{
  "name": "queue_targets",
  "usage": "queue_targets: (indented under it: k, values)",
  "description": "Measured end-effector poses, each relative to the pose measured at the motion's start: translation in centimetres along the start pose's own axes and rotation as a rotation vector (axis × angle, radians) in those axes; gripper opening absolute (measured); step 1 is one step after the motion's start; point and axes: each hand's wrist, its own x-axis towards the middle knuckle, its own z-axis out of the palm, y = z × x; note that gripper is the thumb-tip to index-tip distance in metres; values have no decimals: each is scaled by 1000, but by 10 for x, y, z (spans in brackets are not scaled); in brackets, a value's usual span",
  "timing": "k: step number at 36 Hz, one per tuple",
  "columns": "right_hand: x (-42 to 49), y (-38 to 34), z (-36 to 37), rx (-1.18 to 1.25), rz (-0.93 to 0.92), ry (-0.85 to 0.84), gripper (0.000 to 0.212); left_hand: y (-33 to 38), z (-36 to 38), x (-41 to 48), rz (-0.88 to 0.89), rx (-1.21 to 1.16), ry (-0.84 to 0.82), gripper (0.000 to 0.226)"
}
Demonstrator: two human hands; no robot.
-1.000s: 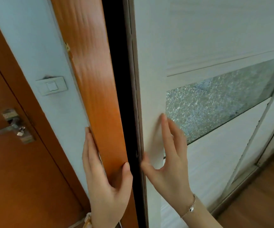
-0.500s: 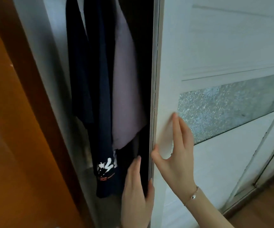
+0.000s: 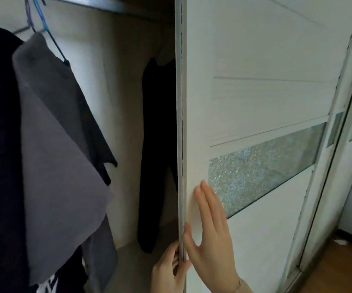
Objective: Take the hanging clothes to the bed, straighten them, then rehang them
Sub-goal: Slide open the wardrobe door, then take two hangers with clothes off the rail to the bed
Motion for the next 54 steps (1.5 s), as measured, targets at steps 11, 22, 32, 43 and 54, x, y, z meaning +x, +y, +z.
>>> queue_targets:
  k: [11, 22, 32, 43, 54]
  values:
    - [18, 72, -27, -11, 185, -27, 83, 17, 74, 63, 52, -41, -65, 40]
    - [46, 130, -70, -60, 428, -154, 82, 45, 141, 117, 116, 42, -158, 29]
    - [74, 164, -94, -69, 652, -290, 91, 72, 196, 156, 158, 118, -187, 26]
    - [86, 204, -94, -97, 717, -223, 104, 88, 234, 186, 154, 98, -208, 25]
    - [101, 171, -80, -265, 627, 102, 73, 108, 173, 172, 173, 63, -517, 29]
